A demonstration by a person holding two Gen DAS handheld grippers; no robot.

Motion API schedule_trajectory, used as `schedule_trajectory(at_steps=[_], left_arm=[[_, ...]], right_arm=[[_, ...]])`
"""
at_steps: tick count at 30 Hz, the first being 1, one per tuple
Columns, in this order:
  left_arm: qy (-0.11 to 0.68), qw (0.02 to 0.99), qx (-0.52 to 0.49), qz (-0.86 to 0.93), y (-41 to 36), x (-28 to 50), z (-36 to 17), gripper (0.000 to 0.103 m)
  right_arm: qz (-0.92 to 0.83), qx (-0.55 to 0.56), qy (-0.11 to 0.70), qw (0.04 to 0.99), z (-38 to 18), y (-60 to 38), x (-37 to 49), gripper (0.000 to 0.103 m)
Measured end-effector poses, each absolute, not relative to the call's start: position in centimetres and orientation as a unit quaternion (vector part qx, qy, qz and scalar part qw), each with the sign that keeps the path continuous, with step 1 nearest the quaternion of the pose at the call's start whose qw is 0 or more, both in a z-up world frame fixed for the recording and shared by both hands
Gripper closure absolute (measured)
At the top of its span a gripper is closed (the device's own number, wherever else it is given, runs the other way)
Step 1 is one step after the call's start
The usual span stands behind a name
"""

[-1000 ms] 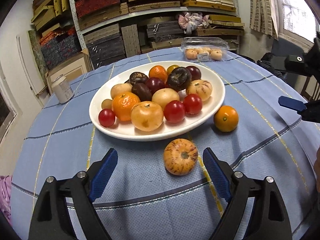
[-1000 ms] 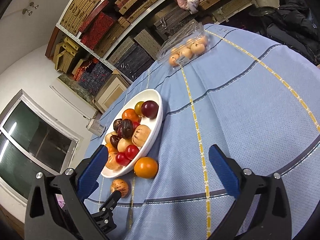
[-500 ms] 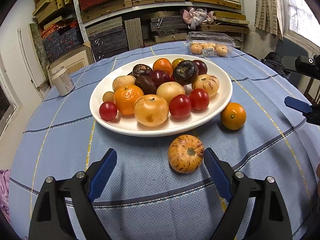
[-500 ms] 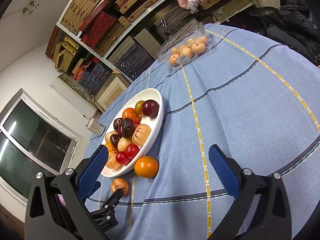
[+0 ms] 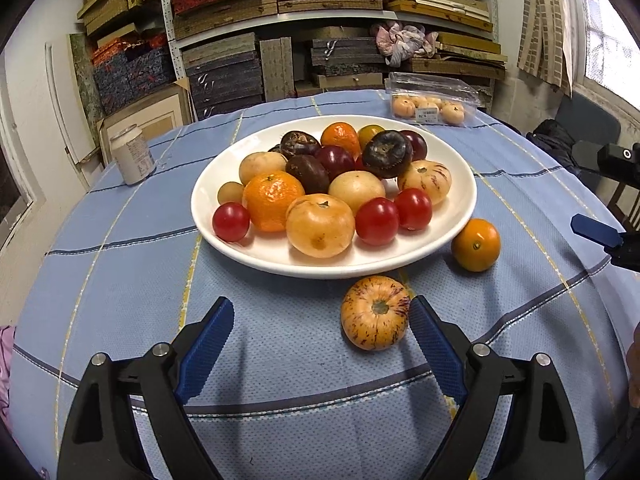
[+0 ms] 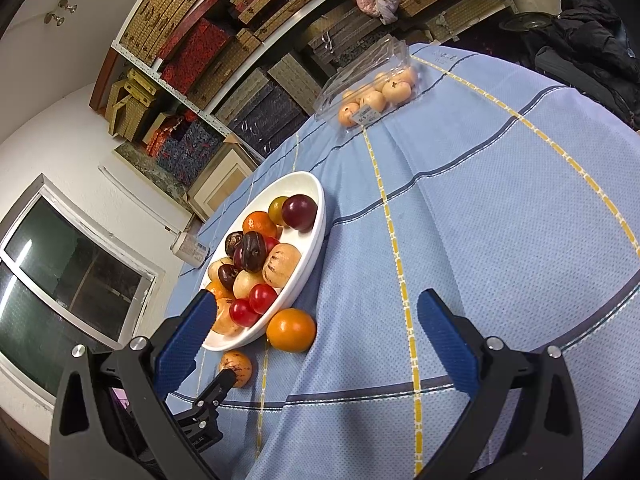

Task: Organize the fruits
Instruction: 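Grasp the pale striped fruit with the left tool, then grasp the orange tangerine with the right tool while the left tool holds the striped fruit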

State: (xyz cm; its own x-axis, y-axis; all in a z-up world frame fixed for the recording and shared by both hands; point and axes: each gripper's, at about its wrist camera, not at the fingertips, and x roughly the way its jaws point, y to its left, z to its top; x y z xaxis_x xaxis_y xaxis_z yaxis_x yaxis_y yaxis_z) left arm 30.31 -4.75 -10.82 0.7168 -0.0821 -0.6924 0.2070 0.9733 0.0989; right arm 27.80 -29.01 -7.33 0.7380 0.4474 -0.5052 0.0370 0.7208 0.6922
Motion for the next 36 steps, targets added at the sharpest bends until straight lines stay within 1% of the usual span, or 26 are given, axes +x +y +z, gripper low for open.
schedule_trajectory(at_steps=[4,7,9,12,14,16,18,21,22,23,25,29,33,34,36], left_arm=[[0.361,0.925,0.092,-0.074,-4.6,30.1,-10.7,0.012],[0.372,0.921,0.079,-0.081,-4.3,30.4,-10.8,0.009],[0.392,0.911,0.075,-0.104,-4.8,30.9,-11.4,0.009],[0.398,0.906,0.079,-0.117,-5.4,31.1,-11.5,0.011],[0.403,0.904,0.066,-0.126,-5.2,31.3,-11.7,0.019],[0.413,0.900,0.045,-0.136,-4.6,31.6,-11.8,0.041],[0.419,0.896,0.035,-0.140,-4.5,31.8,-12.1,0.049],[0.418,0.895,0.032,-0.151,-4.6,31.6,-12.0,0.050],[0.418,0.895,0.033,-0.155,-4.8,31.5,-12.0,0.059],[0.417,0.894,0.035,-0.161,-4.9,31.4,-12.0,0.064],[0.412,0.897,0.035,-0.160,-4.9,31.2,-11.8,0.065],[0.365,0.922,0.031,-0.127,-2.8,29.6,-9.6,0.065],[0.320,0.943,-0.004,-0.088,0.8,28.2,-7.0,0.065],[0.313,0.947,-0.010,-0.069,1.9,27.9,-6.7,0.065],[0.314,0.948,-0.018,-0.058,3.0,27.8,-6.7,0.065]], right_arm=[[0.119,0.353,0.343,0.862,-7.6,-28.8,27.8,0.004],[0.119,0.352,0.343,0.863,-7.6,-28.8,27.8,0.004],[0.119,0.350,0.343,0.864,-7.6,-28.7,27.8,0.004],[0.118,0.348,0.343,0.864,-7.7,-28.7,27.9,0.004],[0.117,0.348,0.343,0.865,-7.7,-28.8,27.8,0.004],[0.116,0.348,0.343,0.864,-7.8,-28.8,27.8,0.004],[0.117,0.348,0.344,0.864,-7.8,-28.8,27.9,0.004],[0.119,0.345,0.345,0.865,-7.7,-28.8,27.9,0.004],[0.120,0.345,0.345,0.865,-7.7,-28.8,27.9,0.004],[0.121,0.344,0.346,0.865,-7.7,-28.7,27.9,0.004],[0.125,0.338,0.349,0.865,-7.7,-28.5,28.0,0.004],[0.132,0.288,0.355,0.880,-7.1,-26.8,27.9,0.004],[0.137,0.192,0.351,0.906,-6.3,-23.8,27.4,0.004],[0.136,0.151,0.351,0.914,-6.1,-22.6,27.2,0.004],[0.136,0.095,0.353,0.921,-6.2,-20.9,27.0,0.004]])
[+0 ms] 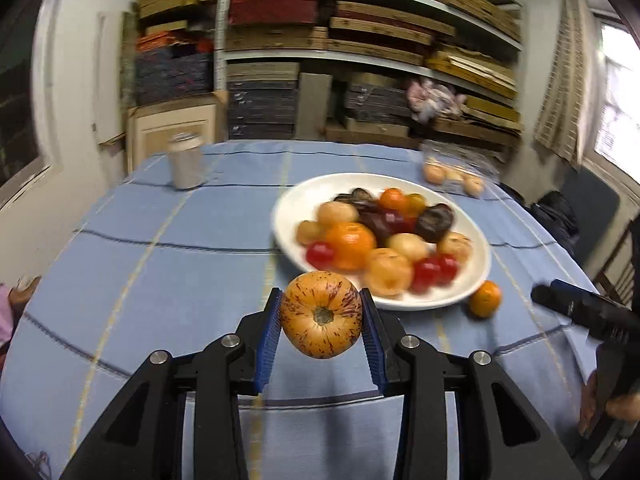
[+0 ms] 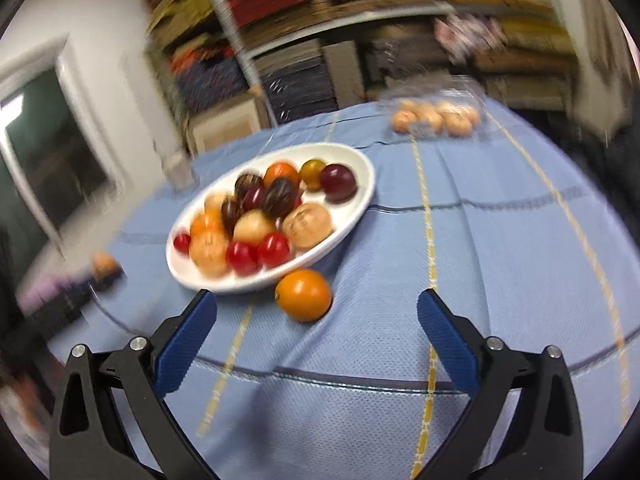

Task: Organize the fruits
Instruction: 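Grasp the orange tangerine with the right tool while the left tool holds the striped fruit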

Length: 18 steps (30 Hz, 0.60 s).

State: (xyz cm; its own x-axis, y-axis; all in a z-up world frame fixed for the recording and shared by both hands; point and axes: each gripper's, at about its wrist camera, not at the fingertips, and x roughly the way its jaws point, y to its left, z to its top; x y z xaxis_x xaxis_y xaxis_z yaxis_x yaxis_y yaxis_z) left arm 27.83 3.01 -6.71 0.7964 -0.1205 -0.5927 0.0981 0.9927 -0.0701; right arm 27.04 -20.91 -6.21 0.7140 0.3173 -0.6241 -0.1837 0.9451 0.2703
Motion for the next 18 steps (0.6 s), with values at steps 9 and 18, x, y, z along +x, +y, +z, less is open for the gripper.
schedule_trajectory(at_steps=[9,18], left_arm=[[0.336,0.937,-0.057,-0.075,4.6,28.2,-7.1,0.065],[0.340,0.935,-0.046,-0.092,3.4,28.0,-7.3,0.065]], right_arm=[[0.136,0.001,0.363,0.922,-7.6,-17.3,27.9,0.004],[0.142,-0.007,0.382,0.913,-8.1,-16.4,30.5,0.015]])
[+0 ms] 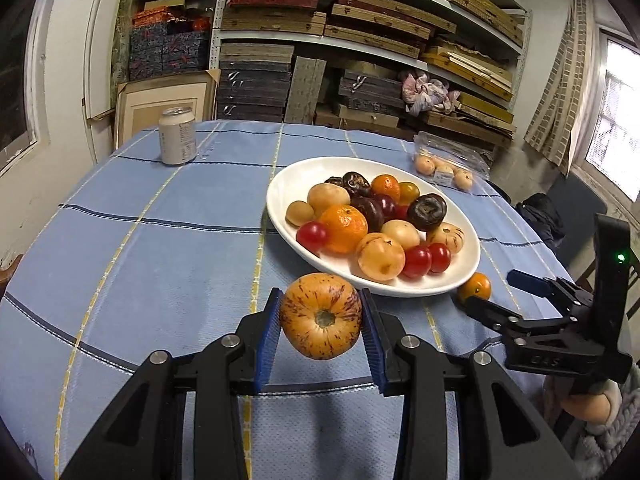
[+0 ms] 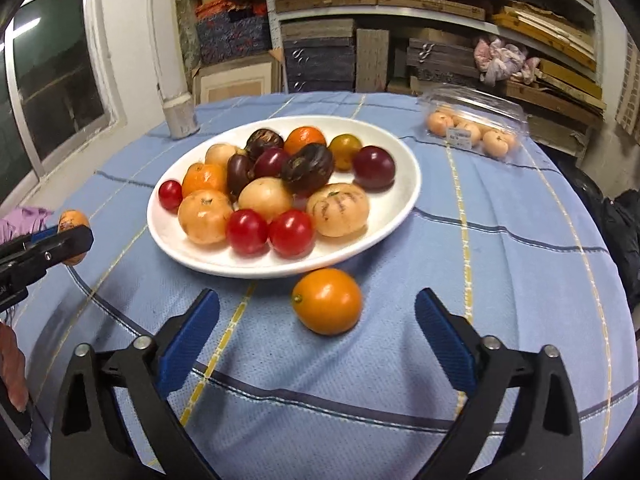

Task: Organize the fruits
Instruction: 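Grasp the orange tangerine with the right tool while the left tool holds the striped fruit, then carry the striped fruit and tangerine onto the plate and open both tools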

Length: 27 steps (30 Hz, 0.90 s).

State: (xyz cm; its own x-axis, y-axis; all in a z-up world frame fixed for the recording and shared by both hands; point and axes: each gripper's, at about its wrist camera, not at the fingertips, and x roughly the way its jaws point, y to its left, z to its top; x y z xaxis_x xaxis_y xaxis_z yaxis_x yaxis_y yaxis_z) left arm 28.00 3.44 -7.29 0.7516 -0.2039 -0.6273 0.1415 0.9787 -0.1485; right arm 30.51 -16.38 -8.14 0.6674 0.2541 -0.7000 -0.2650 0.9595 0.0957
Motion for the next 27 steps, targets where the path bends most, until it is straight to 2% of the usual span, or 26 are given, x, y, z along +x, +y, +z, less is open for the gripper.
schedule_trajectory(at_steps=[1,2,6,8,10,27], left_arm=[[0.342,0.934,-0.044,-0.093,3.3,28.0,-7.4,0.065],[0.343,0.934,-0.043,-0.093,3.2,28.1,-7.4,0.065],[0.345,0.933,-0.039,-0.093,3.0,28.2,-7.6,0.065],[0.348,0.932,-0.037,-0.094,2.9,28.2,-7.7,0.065],[0.350,0.932,-0.034,-0.093,2.8,28.4,-7.9,0.065],[0.394,0.911,-0.012,-0.123,0.7,28.9,-10.4,0.065]], right_arm=[[0.146,-0.013,0.391,0.909,-8.4,-16.1,30.8,0.031],[0.147,-0.016,0.398,0.906,-8.6,-15.9,31.0,0.040],[0.148,-0.002,0.415,0.898,-9.1,-16.3,31.7,0.045],[0.146,0.007,0.420,0.896,-9.3,-16.6,31.9,0.058],[0.143,0.013,0.418,0.897,-9.3,-16.8,31.8,0.064],[0.219,-0.006,0.396,0.892,-8.3,-12.4,24.6,0.064]])
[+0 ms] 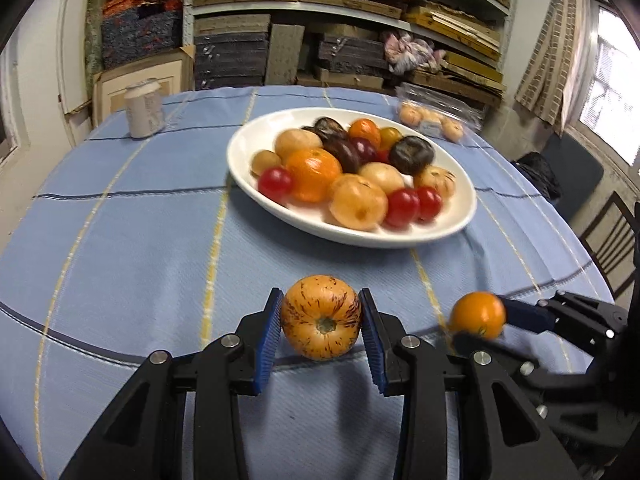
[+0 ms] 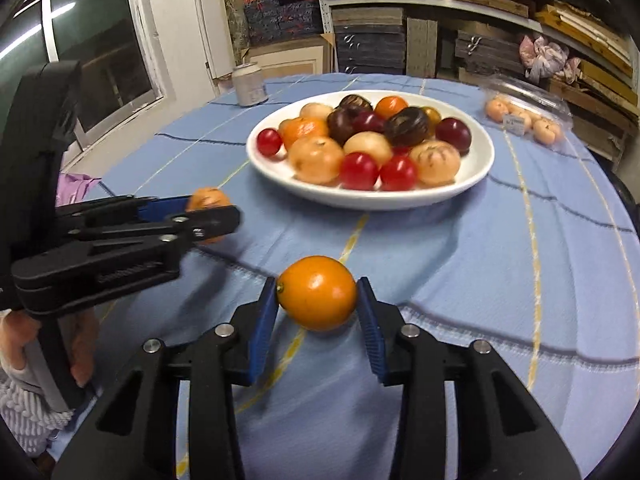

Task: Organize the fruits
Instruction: 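Carry the striped fruit and tangerine onto the plate and open both tools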

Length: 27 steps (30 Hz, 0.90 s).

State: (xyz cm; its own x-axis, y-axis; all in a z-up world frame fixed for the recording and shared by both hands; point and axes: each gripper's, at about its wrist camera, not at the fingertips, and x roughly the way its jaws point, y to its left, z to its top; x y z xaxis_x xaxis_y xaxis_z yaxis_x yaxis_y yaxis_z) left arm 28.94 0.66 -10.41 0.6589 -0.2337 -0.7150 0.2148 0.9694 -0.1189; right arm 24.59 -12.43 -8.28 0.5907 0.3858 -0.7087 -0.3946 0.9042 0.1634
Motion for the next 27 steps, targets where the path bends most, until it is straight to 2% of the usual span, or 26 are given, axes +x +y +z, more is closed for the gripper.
schedule_trajectory(at_steps=[4,12,15,19,27], left_arm=[[0.370,0.919,-0.021,-0.135,0.3,28.2,-7.9,0.065],[0.282,0.951,-0.010,-0.129,0.0,31.3,4.0,0.065],[0.262,0.957,-0.006,-0.123,-0.6,33.3,7.3,0.065],[0.269,0.956,0.007,-0.117,-2.1,35.8,7.0,0.065],[0.376,0.919,-0.011,-0.120,-3.8,43.1,-3.7,0.065]], right_arm=[[0.226,0.032,0.371,0.900,-5.4,-13.9,23.5,0.064],[0.203,0.048,0.241,0.948,9.9,-17.7,25.1,0.064],[0.199,0.049,0.221,0.954,12.5,-17.8,26.4,0.064],[0.190,0.050,0.247,0.949,10.4,-17.3,30.2,0.064],[0.155,0.055,0.363,0.917,-1.4,-16.5,38.9,0.064]])
